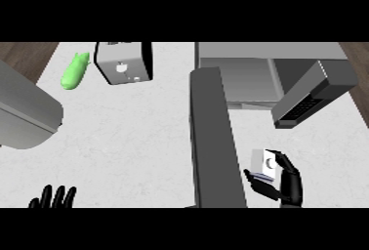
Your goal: Pick up the milk, place it into the microwave and close the microwave
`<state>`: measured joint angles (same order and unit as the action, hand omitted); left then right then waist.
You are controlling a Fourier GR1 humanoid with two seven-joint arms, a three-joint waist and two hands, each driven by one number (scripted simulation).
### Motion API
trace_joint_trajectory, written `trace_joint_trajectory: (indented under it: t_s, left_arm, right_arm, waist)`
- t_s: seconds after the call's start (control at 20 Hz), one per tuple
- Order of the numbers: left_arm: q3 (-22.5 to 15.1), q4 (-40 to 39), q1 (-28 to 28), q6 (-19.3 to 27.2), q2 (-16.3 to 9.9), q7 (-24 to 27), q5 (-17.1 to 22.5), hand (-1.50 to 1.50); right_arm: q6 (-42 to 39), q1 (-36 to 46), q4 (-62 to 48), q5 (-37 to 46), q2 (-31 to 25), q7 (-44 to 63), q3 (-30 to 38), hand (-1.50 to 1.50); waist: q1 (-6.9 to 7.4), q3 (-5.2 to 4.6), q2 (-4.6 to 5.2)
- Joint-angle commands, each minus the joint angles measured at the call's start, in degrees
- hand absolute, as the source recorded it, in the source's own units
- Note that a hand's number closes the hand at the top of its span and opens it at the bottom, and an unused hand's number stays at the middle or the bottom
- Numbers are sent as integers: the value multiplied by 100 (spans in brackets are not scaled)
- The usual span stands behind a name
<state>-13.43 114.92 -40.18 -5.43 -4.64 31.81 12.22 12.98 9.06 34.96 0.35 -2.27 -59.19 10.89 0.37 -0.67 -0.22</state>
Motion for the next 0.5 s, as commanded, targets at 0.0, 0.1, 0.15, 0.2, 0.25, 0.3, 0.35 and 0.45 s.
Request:
trace_joint_trajectory:
  t_s: [0.0, 0.1, 0.15, 0.2, 0.25, 0.3, 0.35, 0.45]
  left_arm:
    - [95, 291, -76, -11, -79, -174, 204, -150]
    - [61, -310, 155, 24, 43, 177, -33, -150]
    - [212, -181, -65, -216, -168, 234, 199, -150]
    - [-17, 107, -50, 66, -23, -24, -22, -150]
    - [103, -42, 7, -149, -143, 23, 159, -150]
    - [115, -63, 166, 11, -51, -138, 145, -150]
    - [-110, 142, -233, -193, -158, 122, 14, -150]
    - [-165, 20, 222, 129, 52, -259, -69, -150]
  right_arm:
    - [586, 419, -464, -16, -67, -459, 314, 150]
    - [518, 567, -169, -122, -61, -79, 330, 150]
    - [378, 777, -643, -187, -75, -409, 467, 150]
    - [136, 625, -722, -169, -129, -859, 458, 150]
    - [296, 1268, -987, -207, -182, -471, 591, 150]
    - [25, 1109, -683, -219, -252, -497, 500, 150]
    - [-31, 1226, -1150, -194, -231, -803, 565, 150]
    - [-408, 1697, -1387, -196, -689, -396, 618, 150]
  waist:
    - [44, 75, 35]
    - [9, 69, 24]
    - [45, 73, 32]
    - [40, 76, 36]
    - [94, 80, 52]
    - [38, 75, 39]
    - [108, 82, 50]
    - [114, 86, 77]
